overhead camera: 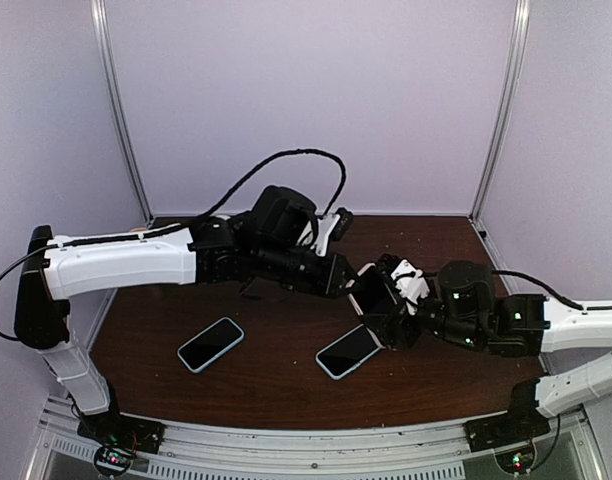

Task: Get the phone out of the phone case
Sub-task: Pass from the right arm to the left, then pass from the left arm to the right

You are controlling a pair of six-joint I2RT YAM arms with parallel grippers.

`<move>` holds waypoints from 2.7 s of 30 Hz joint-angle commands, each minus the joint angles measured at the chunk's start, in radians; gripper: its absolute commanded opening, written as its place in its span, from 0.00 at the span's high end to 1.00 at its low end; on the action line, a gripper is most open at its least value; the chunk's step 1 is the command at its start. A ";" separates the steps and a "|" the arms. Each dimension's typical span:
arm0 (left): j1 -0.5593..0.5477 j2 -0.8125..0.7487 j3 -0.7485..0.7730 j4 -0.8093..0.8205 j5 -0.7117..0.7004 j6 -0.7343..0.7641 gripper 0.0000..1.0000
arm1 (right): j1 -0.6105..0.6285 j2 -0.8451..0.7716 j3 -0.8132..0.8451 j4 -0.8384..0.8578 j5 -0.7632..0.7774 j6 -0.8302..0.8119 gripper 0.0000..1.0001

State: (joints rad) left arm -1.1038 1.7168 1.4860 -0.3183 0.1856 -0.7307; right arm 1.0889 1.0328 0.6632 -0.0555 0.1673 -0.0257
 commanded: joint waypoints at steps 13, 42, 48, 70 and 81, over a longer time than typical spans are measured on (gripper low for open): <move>-0.008 -0.164 0.023 0.051 -0.171 0.133 1.00 | 0.005 -0.250 0.028 -0.061 0.186 0.273 0.00; -0.007 -0.503 -0.055 0.404 -0.260 0.065 1.00 | -0.009 -0.259 0.149 0.134 -0.186 0.718 0.00; -0.008 -0.515 -0.090 0.491 -0.186 -0.008 1.00 | -0.009 -0.223 0.178 0.241 -0.256 0.737 0.00; -0.008 -0.490 -0.179 0.738 -0.061 -0.176 1.00 | -0.008 -0.086 0.294 0.556 -0.328 0.753 0.25; -0.008 -0.483 -0.176 0.737 -0.064 -0.181 1.00 | -0.009 -0.023 0.345 0.588 -0.373 0.762 0.46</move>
State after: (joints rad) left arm -1.1080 1.2377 1.2865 0.2932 0.1135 -0.9012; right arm 1.0859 0.9909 0.9821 0.4854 -0.1612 0.7300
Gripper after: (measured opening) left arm 0.109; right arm 0.559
